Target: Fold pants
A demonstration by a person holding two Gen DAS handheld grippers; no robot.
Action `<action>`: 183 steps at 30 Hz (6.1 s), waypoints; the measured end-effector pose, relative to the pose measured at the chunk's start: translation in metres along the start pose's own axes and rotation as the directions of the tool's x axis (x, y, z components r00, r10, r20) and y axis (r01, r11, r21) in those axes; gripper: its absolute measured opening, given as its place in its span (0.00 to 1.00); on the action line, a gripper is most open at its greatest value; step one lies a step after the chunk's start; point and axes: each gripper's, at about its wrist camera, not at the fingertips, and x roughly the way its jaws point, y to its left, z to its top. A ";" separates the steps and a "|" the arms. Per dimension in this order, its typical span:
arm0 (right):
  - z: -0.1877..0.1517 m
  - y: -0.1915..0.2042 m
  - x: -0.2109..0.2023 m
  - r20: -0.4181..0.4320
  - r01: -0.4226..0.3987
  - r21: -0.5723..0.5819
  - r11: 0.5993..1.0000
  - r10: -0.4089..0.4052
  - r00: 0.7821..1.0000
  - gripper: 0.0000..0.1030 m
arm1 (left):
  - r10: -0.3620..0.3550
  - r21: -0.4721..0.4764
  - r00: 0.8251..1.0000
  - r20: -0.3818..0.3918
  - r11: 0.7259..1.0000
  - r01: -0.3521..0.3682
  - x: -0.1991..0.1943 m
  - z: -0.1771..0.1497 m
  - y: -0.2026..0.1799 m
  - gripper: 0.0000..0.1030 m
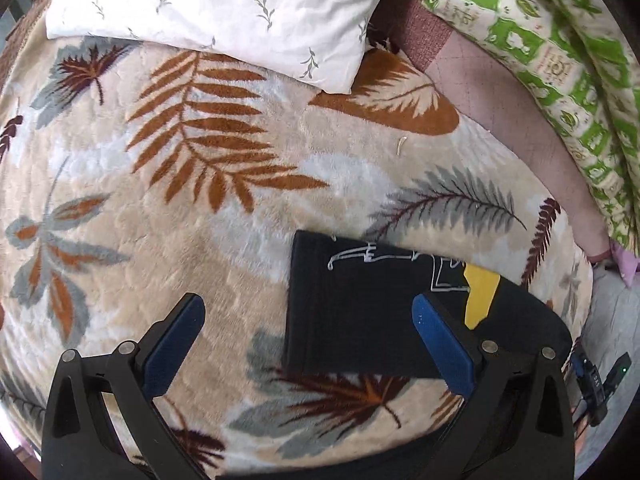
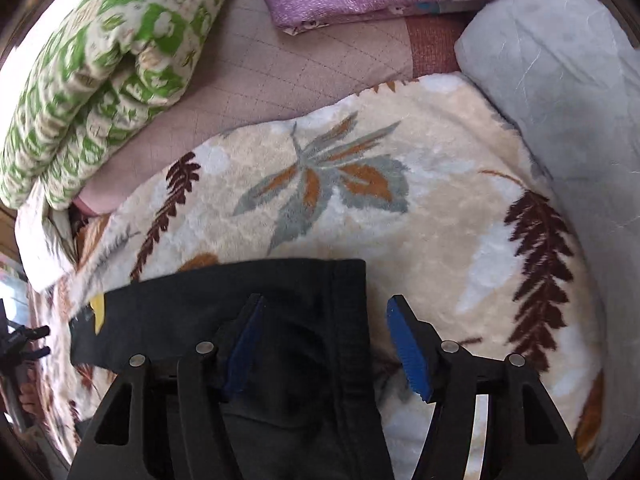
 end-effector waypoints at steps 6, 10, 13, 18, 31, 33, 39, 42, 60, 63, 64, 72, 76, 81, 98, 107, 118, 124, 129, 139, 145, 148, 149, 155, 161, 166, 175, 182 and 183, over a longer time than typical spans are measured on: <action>0.008 0.002 0.011 -0.009 -0.003 0.005 1.000 0.003 1.000 0.63 | -0.030 0.041 0.999 -0.032 0.999 0.031 0.022 0.007 -0.003 1.00; 0.011 0.006 0.017 -0.009 -0.009 -0.002 1.000 0.009 1.000 0.63 | -0.080 0.057 0.996 -0.044 0.995 0.083 0.030 0.013 -0.004 0.90; 0.013 0.010 0.021 -0.017 -0.006 -0.021 1.000 0.006 1.000 0.63 | -0.104 0.091 0.993 -0.059 0.990 0.109 0.036 0.014 -0.012 0.70; 0.018 0.008 0.024 -0.022 -0.006 -0.031 1.000 0.005 1.000 0.64 | -0.098 0.115 0.994 -0.043 0.988 0.102 0.035 0.016 -0.016 0.55; 0.031 -0.003 0.025 -0.081 -0.068 -0.021 0.997 0.066 0.995 0.60 | -0.048 0.155 0.999 -0.022 0.987 0.050 0.040 0.016 -0.028 0.55; 0.033 -0.001 0.027 -0.078 -0.064 -0.028 0.998 0.061 0.995 0.52 | -0.060 0.155 0.998 -0.026 0.986 0.063 0.041 0.014 -0.031 0.47; 0.033 -0.003 0.044 -0.182 -0.024 -0.018 1.000 0.020 0.983 0.43 | -0.050 0.178 0.998 -0.039 0.983 0.056 0.044 0.007 -0.042 0.29; 0.032 -0.004 0.046 -0.180 -0.016 -0.023 1.000 0.012 0.984 0.40 | -0.066 0.146 0.997 -0.031 0.987 0.070 0.043 0.006 -0.041 0.19; 0.006 0.043 -0.055 0.105 0.041 -0.358 0.933 -0.004 0.994 0.25 | -0.039 0.185 0.968 0.247 0.983 -0.007 -0.053 -0.052 -0.026 0.12; -0.012 0.048 -0.068 0.131 0.044 -0.393 0.918 0.009 0.991 0.25 | -0.047 0.170 0.960 0.277 0.985 -0.001 -0.061 -0.075 -0.016 0.12; -0.018 0.048 -0.072 0.137 0.041 -0.400 0.916 0.015 0.991 0.25 | -0.049 0.165 0.957 0.285 0.986 0.001 -0.063 -0.082 -0.013 0.12; -0.086 0.031 -0.099 0.141 -0.010 -0.433 0.901 0.079 0.987 0.25 | -0.086 0.142 0.929 0.359 0.989 0.036 -0.078 -0.158 0.027 0.12; -0.120 0.013 -0.093 0.097 -0.010 -0.427 0.904 0.057 0.994 0.25 | -0.079 0.165 0.933 0.350 0.986 0.022 -0.070 -0.194 0.040 0.12; -0.147 -0.001 -0.079 0.048 0.002 -0.416 0.909 0.020 0.999 0.25 | -0.028 0.235 0.944 0.329 0.971 -0.052 -0.055 -0.234 0.043 0.12; -0.177 -0.012 -0.114 0.111 0.124 -0.425 0.897 -0.084 0.990 0.42 | 0.028 0.329 0.970 0.243 0.938 -0.110 -0.075 -0.278 0.083 0.51; -0.176 -0.017 -0.164 0.142 -0.046 -0.234 0.971 0.081 0.986 0.44 | -0.181 0.031 0.982 0.046 0.983 0.179 -0.074 -0.236 0.121 0.51; -0.194 0.053 -0.140 0.032 -0.269 -0.173 0.947 0.278 0.960 0.44 | -0.527 -0.349 0.846 -0.076 0.809 0.473 -0.039 -0.246 0.155 0.53; -0.190 0.051 -0.132 0.035 -0.252 -0.132 0.959 0.258 0.965 0.46 | -0.552 -0.403 0.828 -0.099 0.783 0.474 -0.024 -0.241 0.138 0.57; -0.189 0.029 -0.137 0.053 -0.222 -0.093 0.971 0.228 0.972 0.46 | -0.597 -0.445 0.792 -0.129 0.749 0.491 -0.009 -0.248 0.128 0.56; -0.158 -0.037 -0.125 0.072 -0.090 0.087 0.992 0.084 0.994 0.47 | -0.577 -0.425 0.813 -0.077 0.757 0.496 -0.017 -0.241 0.119 0.41; -0.154 -0.046 -0.080 0.033 -0.224 0.191 0.956 0.222 0.975 0.47 | -0.558 -0.424 0.827 -0.077 0.769 0.479 -0.016 -0.236 0.115 0.41; -0.154 -0.033 -0.066 -0.030 -0.173 0.157 0.972 0.180 0.983 0.22 | -0.542 -0.403 0.839 -0.050 0.779 0.480 -0.024 -0.228 0.112 0.31; -0.155 -0.032 -0.066 -0.042 -0.179 0.153 0.972 0.187 0.981 0.06 | -0.534 -0.394 0.845 -0.038 0.785 0.478 -0.028 -0.225 0.110 0.30; -0.136 -0.021 -0.095 0.051 -0.239 0.126 0.963 0.234 0.971 0.06 | -0.507 -0.396 0.861 0.024 0.786 0.474 -0.039 -0.196 0.106 0.22; -0.098 -0.010 -0.117 0.186 -0.334 0.166 0.928 0.303 0.935 0.06 | -0.480 -0.306 0.862 0.162 0.806 0.506 -0.087 -0.152 0.091 0.21; -0.093 -0.009 -0.129 0.292 -0.404 0.120 0.907 0.356 0.888 0.06 | -0.396 -0.168 0.899 0.187 0.889 0.427 -0.094 -0.169 0.089 0.21; -0.154 -0.069 -0.067 0.132 -0.300 0.228 0.926 0.276 0.952 0.06 | -0.391 -0.252 0.920 -0.013 0.892 0.375 -0.020 -0.220 0.125 0.21; -0.162 -0.070 -0.093 0.155 -0.152 0.242 0.958 0.117 0.981 0.13 | -0.431 -0.173 0.901 0.042 0.885 0.432 -0.058 -0.218 0.127 0.22; -0.164 -0.063 -0.108 0.198 -0.124 0.219 0.968 0.080 0.977 0.13 | -0.434 -0.159 0.900 0.043 0.886 0.435 -0.060 -0.215 0.125 0.23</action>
